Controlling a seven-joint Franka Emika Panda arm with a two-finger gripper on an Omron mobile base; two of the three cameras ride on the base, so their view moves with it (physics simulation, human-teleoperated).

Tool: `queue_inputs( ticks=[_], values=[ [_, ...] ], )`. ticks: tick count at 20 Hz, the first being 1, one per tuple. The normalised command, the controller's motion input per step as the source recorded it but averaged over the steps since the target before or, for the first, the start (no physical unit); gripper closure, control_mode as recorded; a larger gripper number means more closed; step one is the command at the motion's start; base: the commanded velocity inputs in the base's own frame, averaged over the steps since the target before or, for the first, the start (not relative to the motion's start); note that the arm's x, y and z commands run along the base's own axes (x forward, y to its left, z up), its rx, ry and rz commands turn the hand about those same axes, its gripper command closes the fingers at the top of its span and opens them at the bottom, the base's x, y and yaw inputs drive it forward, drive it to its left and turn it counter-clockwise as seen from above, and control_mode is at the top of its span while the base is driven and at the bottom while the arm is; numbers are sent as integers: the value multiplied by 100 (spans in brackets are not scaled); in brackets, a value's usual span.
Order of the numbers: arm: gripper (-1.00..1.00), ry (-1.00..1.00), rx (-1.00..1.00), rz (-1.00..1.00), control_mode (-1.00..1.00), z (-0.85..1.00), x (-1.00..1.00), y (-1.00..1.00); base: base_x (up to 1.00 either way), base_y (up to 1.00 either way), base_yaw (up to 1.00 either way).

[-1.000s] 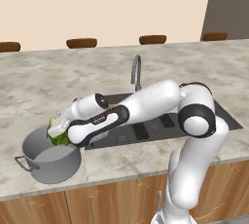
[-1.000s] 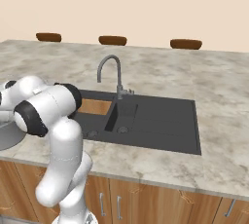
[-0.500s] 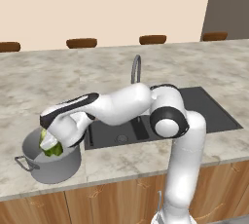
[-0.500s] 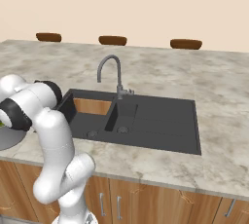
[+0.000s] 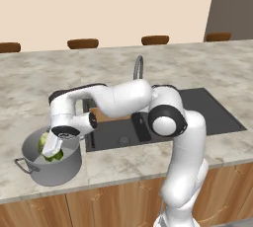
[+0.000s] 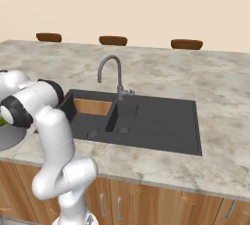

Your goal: Dump the lettuce from the pot into the sink. Then turn on the water and wash the lettuce. Then turn off the water and put the lettuce back in the pot.

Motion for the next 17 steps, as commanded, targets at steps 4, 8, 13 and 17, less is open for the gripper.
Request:
queue_inputs(
  ticks=[4,8,13,17],
  values=[
    [-100,-17,0,21,-100,93,-7,-1,0,0,0],
    [-100,-19,4,21,-100,95,-5,-41,0,0,0],
    [-100,-6,10,20,-100,100,-4,-94,0,0,0],
    [-100,0,16,21,-100,96,0,-100,0,0,0]
  ],
)
